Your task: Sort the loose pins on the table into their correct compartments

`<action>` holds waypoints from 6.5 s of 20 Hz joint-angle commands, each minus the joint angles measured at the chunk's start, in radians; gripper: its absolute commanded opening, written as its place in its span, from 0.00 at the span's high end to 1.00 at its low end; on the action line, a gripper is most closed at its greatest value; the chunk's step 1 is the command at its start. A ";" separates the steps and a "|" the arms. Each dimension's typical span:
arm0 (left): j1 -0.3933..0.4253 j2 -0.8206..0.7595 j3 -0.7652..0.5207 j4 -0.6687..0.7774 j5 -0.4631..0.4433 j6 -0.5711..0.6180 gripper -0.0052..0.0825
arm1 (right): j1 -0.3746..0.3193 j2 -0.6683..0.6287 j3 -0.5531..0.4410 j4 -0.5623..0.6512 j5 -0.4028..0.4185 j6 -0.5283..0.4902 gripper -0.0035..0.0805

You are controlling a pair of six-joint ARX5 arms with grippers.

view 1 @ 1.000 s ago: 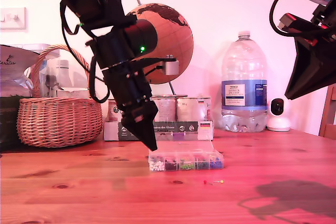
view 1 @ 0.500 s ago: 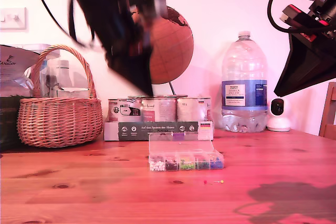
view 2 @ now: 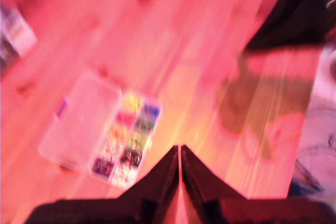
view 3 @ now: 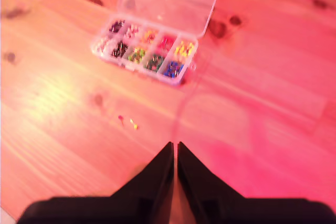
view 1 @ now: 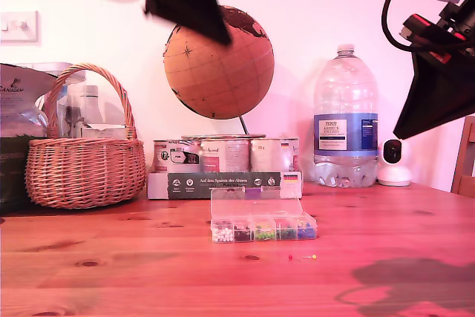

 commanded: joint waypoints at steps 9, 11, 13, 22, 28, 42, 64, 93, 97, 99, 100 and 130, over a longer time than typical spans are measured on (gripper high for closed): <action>-0.030 -0.298 -0.609 0.505 0.002 -0.142 0.97 | 0.020 0.000 0.017 -0.126 0.009 -0.013 0.97; -0.044 -0.319 -0.723 0.645 -0.042 -0.166 0.97 | 0.044 0.002 0.021 -0.126 0.010 -0.025 0.97; -0.055 -0.316 -0.815 0.769 -0.066 -0.184 0.97 | 0.070 0.016 0.042 -0.137 0.030 -0.026 0.97; -0.073 -0.290 -0.922 0.925 -0.122 -0.190 0.97 | 0.157 0.365 0.334 -0.331 0.052 -0.101 0.97; -0.073 -0.256 -0.922 0.943 -0.123 -0.187 0.97 | 0.170 0.531 0.469 -0.391 0.055 -0.159 0.97; -0.082 -0.016 -0.922 1.129 -0.092 -0.213 0.97 | 0.223 0.572 0.495 -0.351 0.051 -0.655 0.96; -0.163 0.011 -0.922 1.144 -0.068 -0.206 0.97 | 0.258 0.692 0.495 -0.297 0.062 -0.661 0.79; -0.163 0.011 -0.922 1.146 -0.067 -0.206 0.97 | 0.214 0.757 0.511 -0.281 0.024 -0.658 0.77; -0.163 0.011 -0.922 1.146 -0.067 -0.206 0.97 | 0.214 0.781 0.518 -0.280 0.026 -0.659 0.77; -0.163 0.011 -0.922 1.146 -0.067 -0.206 0.97 | 0.214 0.796 0.535 -0.295 0.026 -0.652 0.77; -0.163 0.011 -0.922 1.146 -0.067 -0.205 0.97 | 0.214 0.803 0.543 -0.306 0.025 -0.651 0.77; -0.163 0.011 -0.922 1.147 -0.068 -0.205 0.97 | 0.216 0.846 0.549 -0.332 0.016 -0.650 0.78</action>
